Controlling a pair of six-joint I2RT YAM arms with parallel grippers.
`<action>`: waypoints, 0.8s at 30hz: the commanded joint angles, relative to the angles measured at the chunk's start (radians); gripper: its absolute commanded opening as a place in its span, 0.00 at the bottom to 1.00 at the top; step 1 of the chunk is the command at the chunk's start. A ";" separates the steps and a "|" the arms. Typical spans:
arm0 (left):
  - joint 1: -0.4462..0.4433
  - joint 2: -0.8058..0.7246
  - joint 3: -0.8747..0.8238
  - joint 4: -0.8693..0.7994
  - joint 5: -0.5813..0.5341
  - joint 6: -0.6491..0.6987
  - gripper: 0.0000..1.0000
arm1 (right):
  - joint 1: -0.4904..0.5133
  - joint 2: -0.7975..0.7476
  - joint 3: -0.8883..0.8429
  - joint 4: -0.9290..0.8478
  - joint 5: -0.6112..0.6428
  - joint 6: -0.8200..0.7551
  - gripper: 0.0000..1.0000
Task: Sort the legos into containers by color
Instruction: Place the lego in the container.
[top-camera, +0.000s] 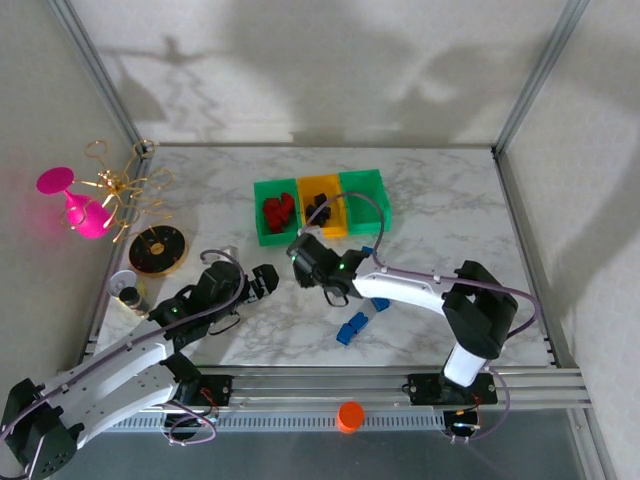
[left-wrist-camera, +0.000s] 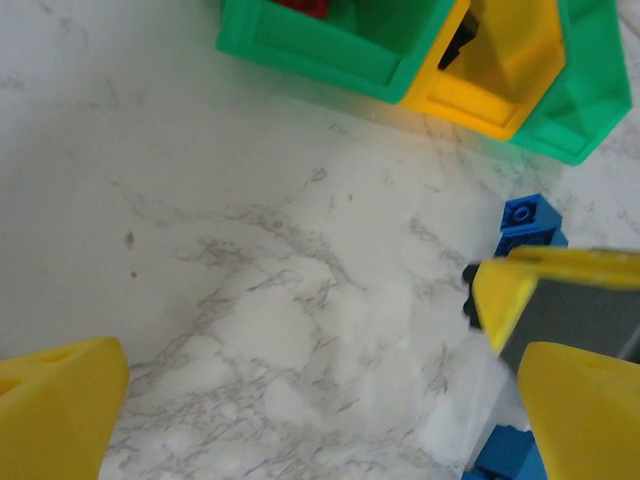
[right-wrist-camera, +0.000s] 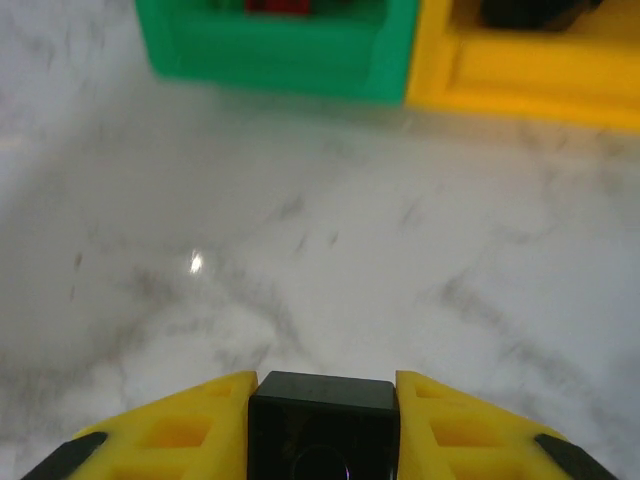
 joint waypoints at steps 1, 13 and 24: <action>-0.005 0.027 0.049 0.066 -0.037 0.009 1.00 | -0.069 -0.009 0.061 0.035 0.029 -0.093 0.32; -0.002 0.202 0.164 0.158 -0.088 0.032 1.00 | -0.284 0.245 0.334 0.131 0.009 -0.235 0.34; 0.007 0.267 0.226 0.180 -0.116 0.051 1.00 | -0.349 0.470 0.518 0.202 0.028 -0.291 0.36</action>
